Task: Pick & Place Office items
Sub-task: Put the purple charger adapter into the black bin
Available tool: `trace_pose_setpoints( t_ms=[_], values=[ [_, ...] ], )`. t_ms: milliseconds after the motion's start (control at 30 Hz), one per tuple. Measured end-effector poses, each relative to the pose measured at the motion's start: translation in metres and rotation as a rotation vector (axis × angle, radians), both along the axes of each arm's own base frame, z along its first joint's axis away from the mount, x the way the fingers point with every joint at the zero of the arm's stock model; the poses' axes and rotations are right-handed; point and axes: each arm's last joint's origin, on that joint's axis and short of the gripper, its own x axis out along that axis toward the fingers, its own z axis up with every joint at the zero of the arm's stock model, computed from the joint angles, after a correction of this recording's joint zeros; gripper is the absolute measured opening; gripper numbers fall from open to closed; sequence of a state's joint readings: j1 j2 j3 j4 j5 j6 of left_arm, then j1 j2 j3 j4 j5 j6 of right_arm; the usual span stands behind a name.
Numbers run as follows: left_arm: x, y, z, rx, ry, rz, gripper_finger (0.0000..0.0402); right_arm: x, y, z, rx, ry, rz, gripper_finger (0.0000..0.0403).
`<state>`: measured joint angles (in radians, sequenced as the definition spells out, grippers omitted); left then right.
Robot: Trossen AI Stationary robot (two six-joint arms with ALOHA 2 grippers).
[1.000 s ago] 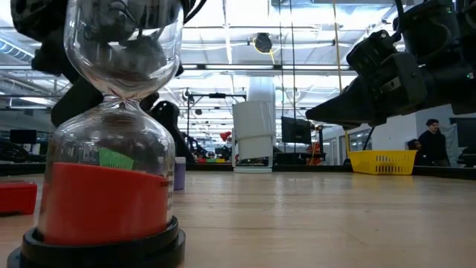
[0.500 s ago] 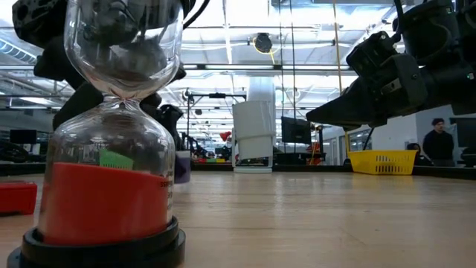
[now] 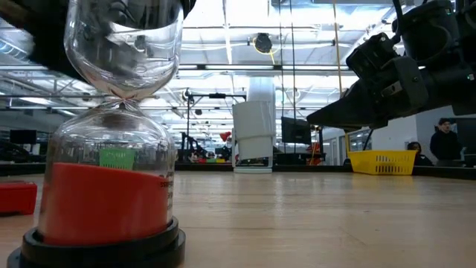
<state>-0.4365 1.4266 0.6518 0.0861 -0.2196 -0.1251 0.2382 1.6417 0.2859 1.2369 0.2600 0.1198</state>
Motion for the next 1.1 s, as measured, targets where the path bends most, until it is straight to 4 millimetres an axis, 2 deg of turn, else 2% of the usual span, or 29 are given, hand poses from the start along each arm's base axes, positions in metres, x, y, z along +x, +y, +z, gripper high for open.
trace_pose_setpoints(
  t_ms=[133, 300, 833, 1100],
  values=[
    [-0.028, -0.017, 0.02, -0.083, 0.024, -0.026, 0.0142, 0.0, 0.0, 0.0, 0.0, 0.0, 0.0, 0.0001],
    [-0.062, -0.035, 0.035, -0.165, 0.061, -0.05, 0.0143, 0.0, 0.0, 0.0, 0.0, 0.0, 0.0, 0.0001],
    [-0.123, -0.081, 0.032, -0.36, 0.245, -0.112, 0.0144, 0.0, 0.0, 0.0, 0.0, 0.0, 0.0, 0.0001],
    [-0.163, -0.09, 0.023, -0.352, 0.321, 0.0, 0.0145, 0.0, 0.0, 0.0, 0.01, 0.0, -0.002, 0.0001]
  ],
)
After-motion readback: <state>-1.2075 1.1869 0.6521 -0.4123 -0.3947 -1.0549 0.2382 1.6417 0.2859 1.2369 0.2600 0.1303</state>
